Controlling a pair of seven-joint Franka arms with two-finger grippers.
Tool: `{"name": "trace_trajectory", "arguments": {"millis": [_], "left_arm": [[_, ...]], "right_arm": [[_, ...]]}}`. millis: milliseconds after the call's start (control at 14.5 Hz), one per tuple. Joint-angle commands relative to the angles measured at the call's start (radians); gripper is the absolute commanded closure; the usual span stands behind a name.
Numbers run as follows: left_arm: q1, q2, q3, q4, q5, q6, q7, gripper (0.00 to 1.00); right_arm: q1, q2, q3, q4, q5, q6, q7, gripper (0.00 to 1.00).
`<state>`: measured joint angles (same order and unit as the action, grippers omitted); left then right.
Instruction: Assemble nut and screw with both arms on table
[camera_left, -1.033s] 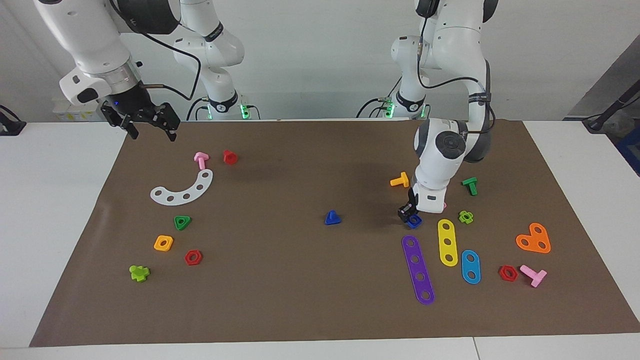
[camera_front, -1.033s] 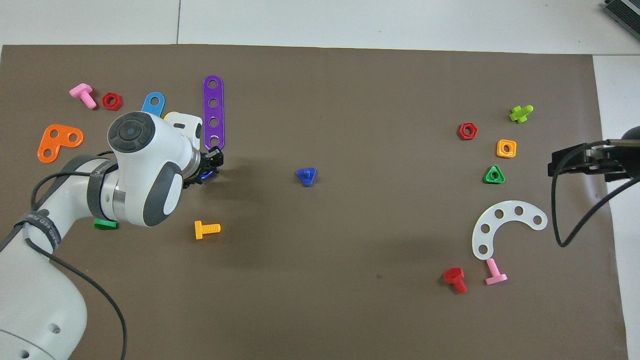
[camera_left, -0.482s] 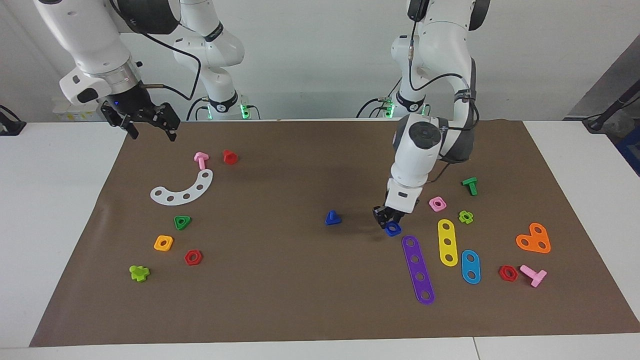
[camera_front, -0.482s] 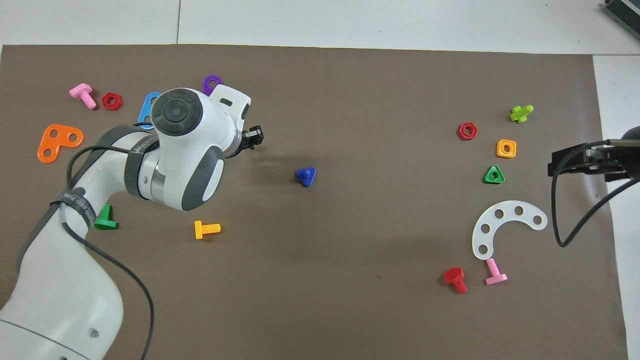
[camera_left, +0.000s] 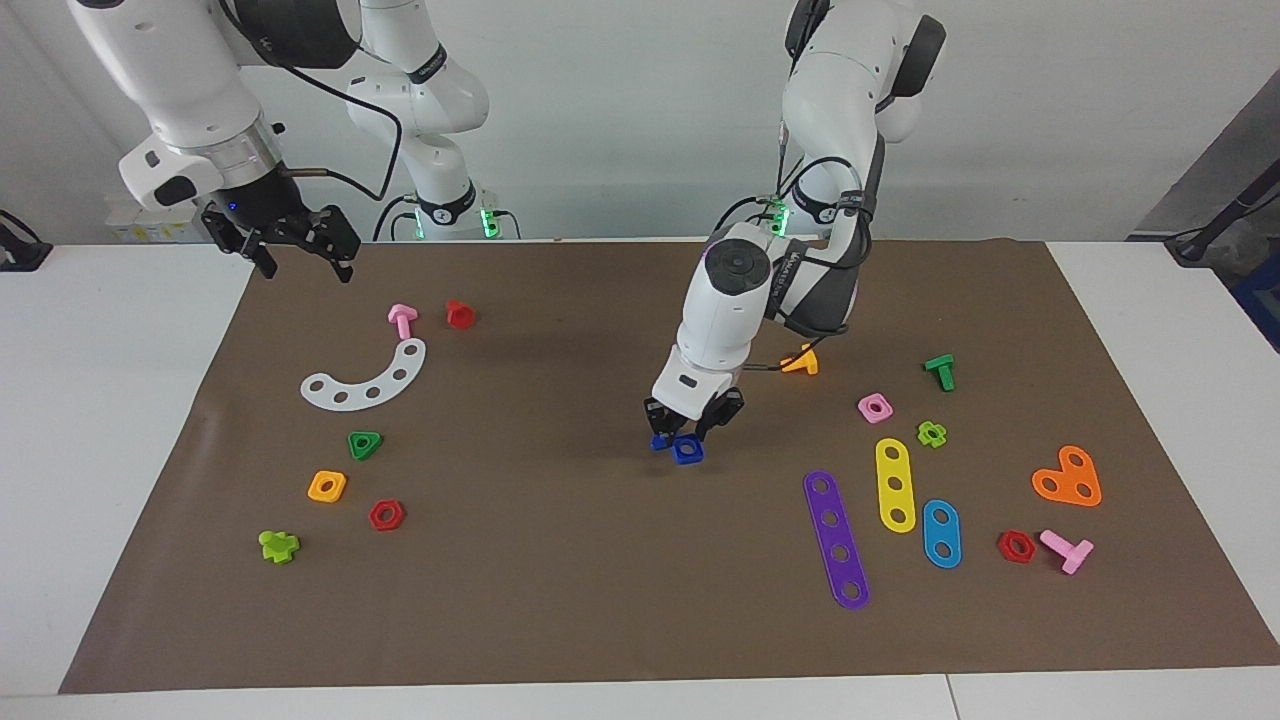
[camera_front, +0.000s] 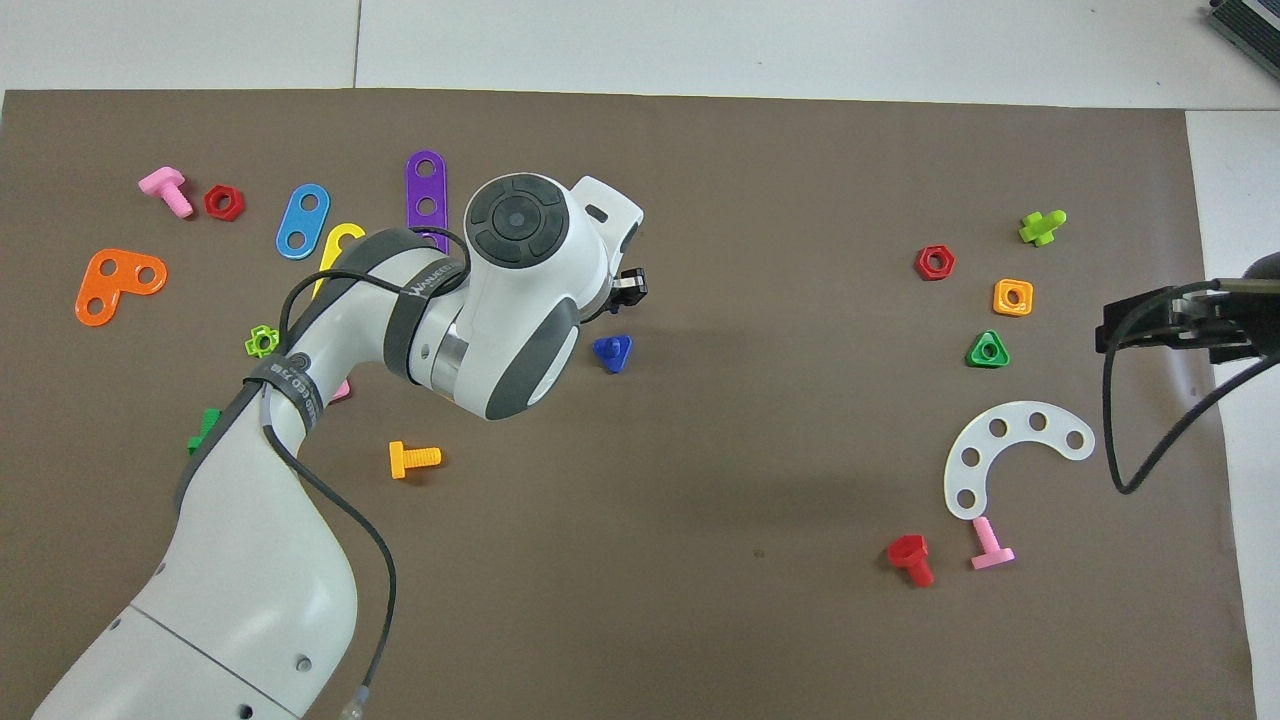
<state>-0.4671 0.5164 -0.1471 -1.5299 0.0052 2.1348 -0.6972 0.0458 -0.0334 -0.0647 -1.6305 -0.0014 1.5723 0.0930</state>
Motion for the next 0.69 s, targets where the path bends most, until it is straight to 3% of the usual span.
{"name": "trace_trajectory", "arguments": {"millis": [0,620], "left_arm": [[-0.025,0.014,0.001,0.033,0.013,-0.065,0.011,0.74],[-0.053,0.011,0.000,0.004,0.004,-0.089,0.005,0.74]], "right_arm": [[-0.010,-0.011,0.006,-0.012,0.012,0.002,-0.024,0.00],[-0.010,-0.011,0.005,-0.012,0.012,0.002,-0.024,0.00]]}}
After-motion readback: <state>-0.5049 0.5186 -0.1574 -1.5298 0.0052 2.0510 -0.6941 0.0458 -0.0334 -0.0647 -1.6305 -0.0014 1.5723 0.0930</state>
